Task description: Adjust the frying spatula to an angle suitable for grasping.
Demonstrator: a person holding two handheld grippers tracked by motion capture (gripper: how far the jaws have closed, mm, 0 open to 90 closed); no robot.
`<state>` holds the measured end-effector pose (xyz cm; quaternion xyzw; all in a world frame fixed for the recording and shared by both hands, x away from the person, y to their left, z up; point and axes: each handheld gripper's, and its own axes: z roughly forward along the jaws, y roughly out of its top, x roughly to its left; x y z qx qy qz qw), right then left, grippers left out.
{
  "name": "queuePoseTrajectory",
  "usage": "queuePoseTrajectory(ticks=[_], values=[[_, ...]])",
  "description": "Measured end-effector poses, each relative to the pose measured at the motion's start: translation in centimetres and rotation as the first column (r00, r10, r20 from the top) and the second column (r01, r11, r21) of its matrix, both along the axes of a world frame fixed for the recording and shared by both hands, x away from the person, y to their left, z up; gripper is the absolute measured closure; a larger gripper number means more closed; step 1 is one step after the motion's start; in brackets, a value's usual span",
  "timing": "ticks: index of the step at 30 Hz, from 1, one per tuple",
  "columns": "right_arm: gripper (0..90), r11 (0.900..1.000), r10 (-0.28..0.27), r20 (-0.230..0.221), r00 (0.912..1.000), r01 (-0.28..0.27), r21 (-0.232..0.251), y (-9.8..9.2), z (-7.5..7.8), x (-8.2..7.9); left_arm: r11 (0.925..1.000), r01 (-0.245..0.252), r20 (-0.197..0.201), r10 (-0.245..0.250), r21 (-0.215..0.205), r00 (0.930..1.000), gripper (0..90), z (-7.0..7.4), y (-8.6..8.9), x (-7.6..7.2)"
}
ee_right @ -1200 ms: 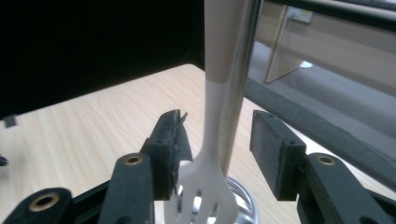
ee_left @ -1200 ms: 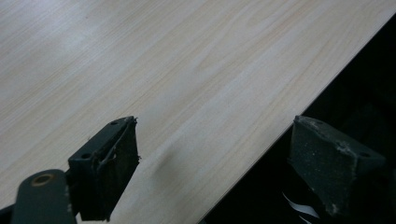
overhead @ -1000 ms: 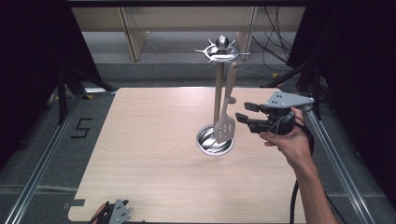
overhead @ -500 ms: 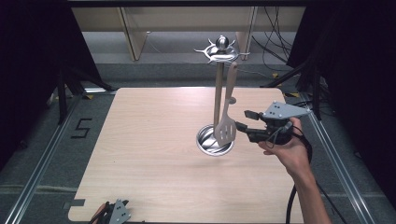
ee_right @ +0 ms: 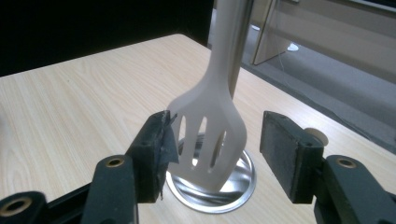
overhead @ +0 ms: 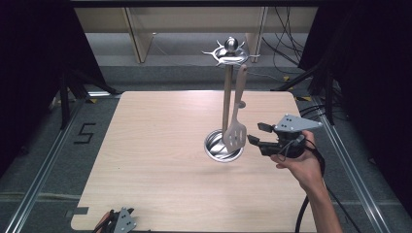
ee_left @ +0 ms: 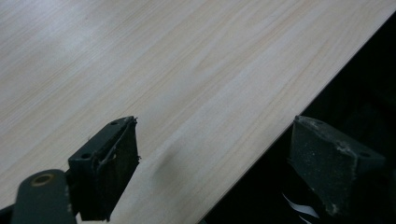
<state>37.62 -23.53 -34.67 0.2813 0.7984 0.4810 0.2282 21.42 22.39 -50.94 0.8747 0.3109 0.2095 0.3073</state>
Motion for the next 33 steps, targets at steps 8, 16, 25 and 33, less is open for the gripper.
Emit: queuePoseTrajectory(ticks=[8,16,25,33], values=[[41.4,0.999,-0.024,-0.02,0.9995,0.025,0.044,-0.5,-0.7,-0.2,1.0,-0.002,-0.001,0.002,-0.002,1.0,15.0,0.0,0.0,0.0],[40.5,1.0,-0.01,-0.042,0.9991,0.011,0.025,-0.7,-1.3,-0.3,1.0,-0.001,0.004,0.001,-0.003,1.0,14.9,0.0,-0.1,0.0],[39.5,0.999,-0.028,-0.087,0.9958,0.03,0.026,-0.9,-2.8,-0.8,1.0,0.006,-0.003,-0.006,-0.001,1.0,15.0,0.1,-0.2,0.1],[38.1,1.0,-0.021,-0.13,0.9913,0.022,0.003,-1.0,-4.4,-1.5,0.9999,-0.012,0.008,0.012,-0.011,0.9999,15.0,0.1,-0.2,0.0]])
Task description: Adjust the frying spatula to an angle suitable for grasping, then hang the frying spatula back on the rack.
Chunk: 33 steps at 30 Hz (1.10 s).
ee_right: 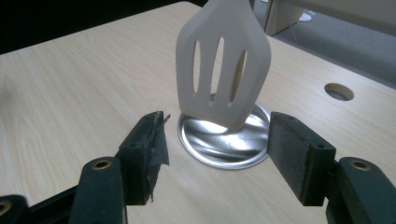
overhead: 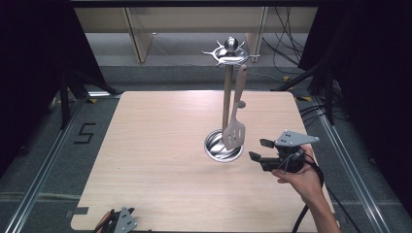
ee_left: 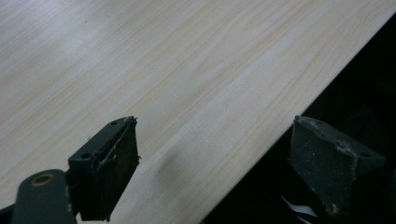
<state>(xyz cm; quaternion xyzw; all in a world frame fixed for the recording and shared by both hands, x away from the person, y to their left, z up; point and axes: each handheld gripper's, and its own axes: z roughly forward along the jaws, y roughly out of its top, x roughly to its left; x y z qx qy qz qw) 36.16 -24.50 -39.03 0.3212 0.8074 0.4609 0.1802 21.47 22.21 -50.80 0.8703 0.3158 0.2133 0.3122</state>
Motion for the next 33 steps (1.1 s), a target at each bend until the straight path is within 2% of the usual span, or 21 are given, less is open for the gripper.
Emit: queuePoseTrajectory(ticks=[1,2,5,6,8,9,12,13,14,15,18,20,21,23,24,25,26,28,29,31,33], values=[[37.9,1.0,0.015,0.003,0.9999,-0.015,-0.007,-0.1,-0.2,0.0,0.9999,0.011,-0.003,-0.011,0.002,0.9999,15.0,0.0,0.0,0.1],[37.5,1.0,0.001,-0.016,0.9999,-0.001,-0.005,0.0,-0.5,-0.3,1.0,0.008,-0.005,-0.008,0.001,1.0,15.0,0.0,0.0,0.0],[36.0,1.0,0.017,-0.011,0.9998,-0.017,-0.016,-0.2,-1.1,-0.2,0.9999,0.01,-0.004,-0.01,0.003,0.9999,15.0,0.0,0.1,0.0],[35.9,1.0,0.015,-0.03,0.9994,-0.015,-0.011,-0.1,-1.3,-0.2,1.0,-0.001,-0.003,0.001,-0.002,1.0,15.0,0.0,0.0,0.0],[35.3,1.0,0.007,-0.046,0.9989,-0.007,-0.009,0.1,-1.8,-0.4,0.9998,0.021,0.004,-0.021,0.001,0.9998,15.0,0.0,0.0,0.0],[35.1,1.0,0.013,-0.043,0.999,-0.013,-0.017,0.1,-2.0,-0.3,0.9992,0.034,0.005,-0.034,0.023,0.9994,15.0,0.1,0.0,0.0],[34.7,0.999,0.02,-0.047,0.9987,-0.021,-0.029,0.2,-2.4,-0.4,0.9996,0.023,-0.004,-0.023,0.016,0.9997,15.0,0.1,0.0,0.0],[34.3,1.0,0.004,-0.063,0.998,-0.005,-0.02,0.3,-2.6,-0.6,0.9995,0.025,-0.002,-0.025,0.02,0.9997,15.0,0.1,0.1,0.0],[34.3,1.0,0.004,-0.063,0.998,-0.005,-0.02,0.3,-2.6,-0.6,0.9998,0.019,0.0,-0.019,0.005,0.9998,15.0,0.1,0.0,-0.1],[34.2,0.999,0.016,-0.048,0.9987,-0.018,-0.036,0.2,-2.7,-0.5,0.9996,0.025,-0.004,-0.025,0.015,0.9997,15.0,0.1,0.0,-0.1],[33.9,0.999,0.006,-0.048,0.9988,-0.008,-0.035,0.2,-2.8,-0.6,0.9994,0.022,-0.008,-0.022,0.025,0.9997,15.0,0.0,-0.1,-0.1],[33.7,0.999,0.011,-0.06,0.9981,-0.014,-0.041,0.1,-2.9,-0.7,1.0,0.007,-0.016,-0.007,0.004,0.9999,15.0,-0.1,-0.2,-0.1],[33.7,0.999,0.019,-0.054,0.9983,-0.021,-0.048,0.0,-2.9,-0.6,0.9995,0.025,-0.001,-0.025,0.022,0.9997,15.0,0.1,0.0,0.0],[33.7,0.999,0.027,-0.047,0.9985,-0.029,-0.04,-0.1,-3.1,-0.5,0.9997,0.017,-0.002,-0.017,0.017,0.9999,15.0,0.1,0.0,-0.1],[33.7,0.999,0.032,-0.022,0.9993,-0.033,-0.043,-0.2,-3.2,-0.4,0.9991,0.032,0.004,-0.033,0.026,0.9995,15.0,0.1,0.1,0.0],[33.7,0.999,0.017,-0.039,0.9991,-0.019,-0.043,-0.2,-3.3,-0.5,0.9999,0.011,0.003,-0.011,0.003,0.9999,15.0,0.0,-0.1,-0.1],[33.7,0.999,0.019,-0.043,0.9989,-0.021,-0.043,-0.2,-3.4,-0.6,0.9994,0.026,-0.001,-0.026,0.023,0.9997,15.0,0.1,0.0,0.0],[33.7,0.998,0.037,-0.039,0.9986,-0.038,-0.045,-0.3,-3.4,-0.5,0.9997,0.019,-0.006,-0.019,0.013,0.9998,15.0,0.0,-0.1,-0.2],[33.6,0.999,0.014,-0.067,0.9977,-0.016,-0.034,-0.2,-3.4,-0.8,0.9994,0.028,-0.001,-0.028,0.022,0.9996,15.0,0.0,0.0,-0.1],[33.4,0.999,0.014,-0.062,0.998,-0.017,-0.039,-0.2,-3.6,-0.9,1.0,0.002,-0.012,-0.002,0.002,0.9999,15.0,-0.1,0.0,-0.2],[33.4,0.999,0.014,-0.066,0.9977,-0.016,-0.035,-0.2,-3.6,-1.0,0.9996,0.024,0.0,-0.024,0.017,0.9997,15.0,0.1,0.1,0.0]])
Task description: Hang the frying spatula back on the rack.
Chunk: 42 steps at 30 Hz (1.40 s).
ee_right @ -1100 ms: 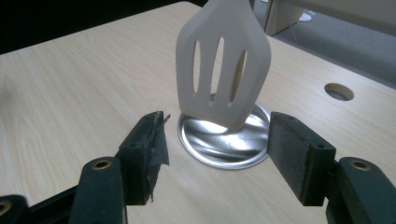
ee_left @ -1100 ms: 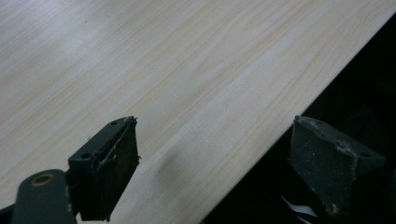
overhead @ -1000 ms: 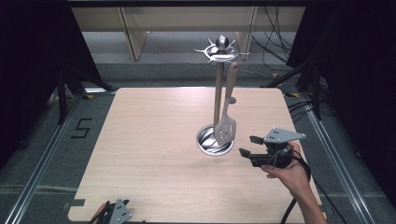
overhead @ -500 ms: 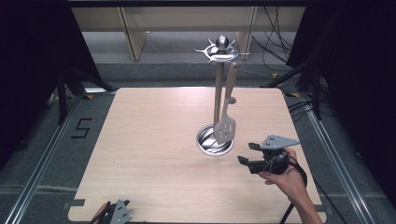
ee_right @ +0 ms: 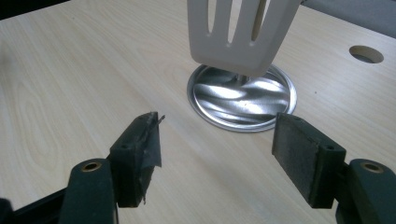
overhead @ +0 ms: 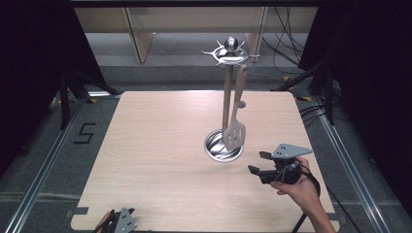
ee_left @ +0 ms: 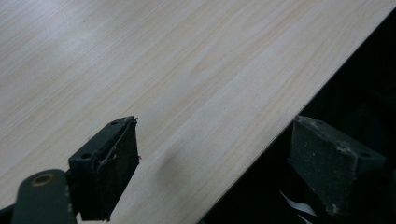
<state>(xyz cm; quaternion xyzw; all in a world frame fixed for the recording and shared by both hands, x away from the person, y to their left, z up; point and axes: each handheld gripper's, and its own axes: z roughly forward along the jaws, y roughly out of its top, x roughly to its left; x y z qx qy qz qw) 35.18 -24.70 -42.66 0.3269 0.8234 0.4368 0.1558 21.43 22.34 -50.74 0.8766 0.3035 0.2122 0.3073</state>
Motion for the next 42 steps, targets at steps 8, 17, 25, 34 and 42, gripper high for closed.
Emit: queuePoseTrajectory(ticks=[8,17,25,34,42], values=[[33.2,1.0,0.022,0.006,0.9997,-0.022,-0.015,-0.4,-0.8,-0.2,0.9999,0.009,0.003,-0.009,0.007,1.0,15.0,0.0,-0.1,0.0],[31.3,1.0,-0.007,-0.062,0.9981,0.007,0.005,-0.6,-2.2,-0.8,1.0,-0.01,0.002,0.01,-0.002,0.9999,15.0,-0.1,-0.1,-0.2],[30.7,1.0,0.005,-0.046,0.9989,-0.005,-0.001,-1.0,-2.8,-0.9,0.9999,-0.012,0.004,0.012,0.004,0.9999,15.0,-0.1,-0.1,-0.2],[30.2,1.0,0.018,-0.069,0.9974,-0.019,-0.009,-1.2,-3.4,-1.7,1.0,0.004,0.004,-0.004,0.007,1.0,15.0,-0.1,0.0,-0.1],[28.0,1.0,0.005,-0.059,0.9982,-0.006,-0.017,-1.4,-3.9,-2.3,0.9999,-0.004,0.005,0.004,0.012,1.0,15.0,0.0,0.0,-0.2]])
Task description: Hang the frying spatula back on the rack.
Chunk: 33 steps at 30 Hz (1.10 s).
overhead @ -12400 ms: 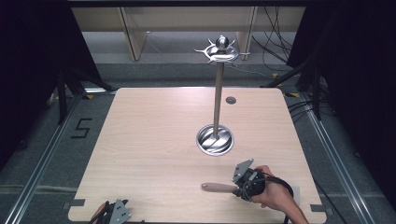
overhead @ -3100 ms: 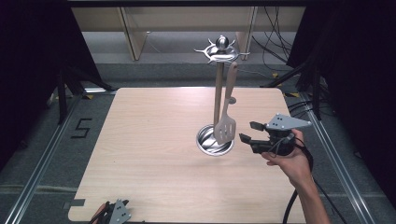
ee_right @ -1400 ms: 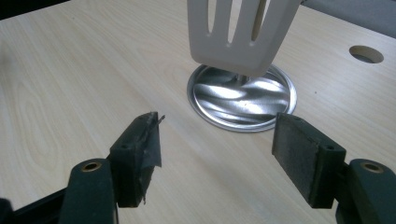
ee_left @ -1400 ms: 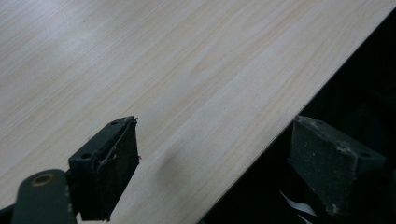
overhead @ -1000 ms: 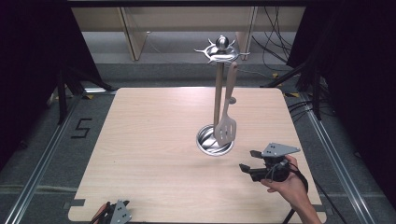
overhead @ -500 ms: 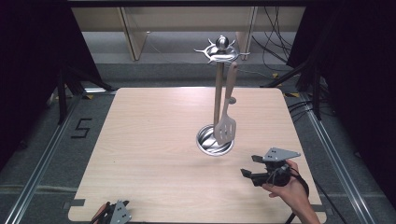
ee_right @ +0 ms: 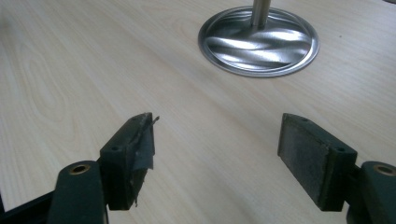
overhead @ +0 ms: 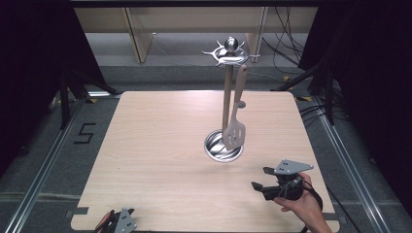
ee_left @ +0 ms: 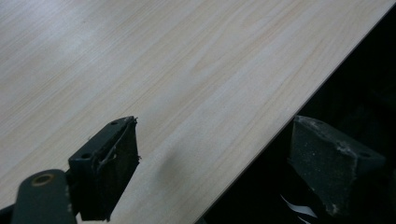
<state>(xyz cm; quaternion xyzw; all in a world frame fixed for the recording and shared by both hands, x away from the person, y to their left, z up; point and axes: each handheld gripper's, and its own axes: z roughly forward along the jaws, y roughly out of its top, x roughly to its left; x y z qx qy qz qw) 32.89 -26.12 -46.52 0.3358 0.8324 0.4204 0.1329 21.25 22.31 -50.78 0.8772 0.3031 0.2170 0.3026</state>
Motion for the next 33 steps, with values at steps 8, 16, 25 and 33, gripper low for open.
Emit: queuePoseTrajectory(ticks=[8,16,25,33], values=[[16.1,1.0,0.005,-0.012,0.9999,-0.005,-0.009,-0.1,-0.8,-1.1,1.0,0.001,-0.007,-0.001,-0.009,1.0,15.0,-0.1,-0.1,0.0],[16.4,1.0,-0.029,-0.019,0.9994,0.029,-0.01,-0.5,-1.6,-2.0,1.0,0.006,-0.004,-0.006,0.004,1.0,15.0,0.0,0.0,0.0],[17.0,0.997,-0.072,-0.016,0.9973,0.071,-0.042,-0.7,-2.1,-3.0,0.9999,-0.002,-0.008,0.002,-0.012,1.0,15.0,-0.1,0.0,0.0],[16.5,0.996,-0.082,-0.019,0.9964,0.081,-0.032,-0.7,-2.3,-4.0,1.0,0.0,-0.003,0.0,-0.006,1.0,15.0,-0.1,0.0,0.0]])
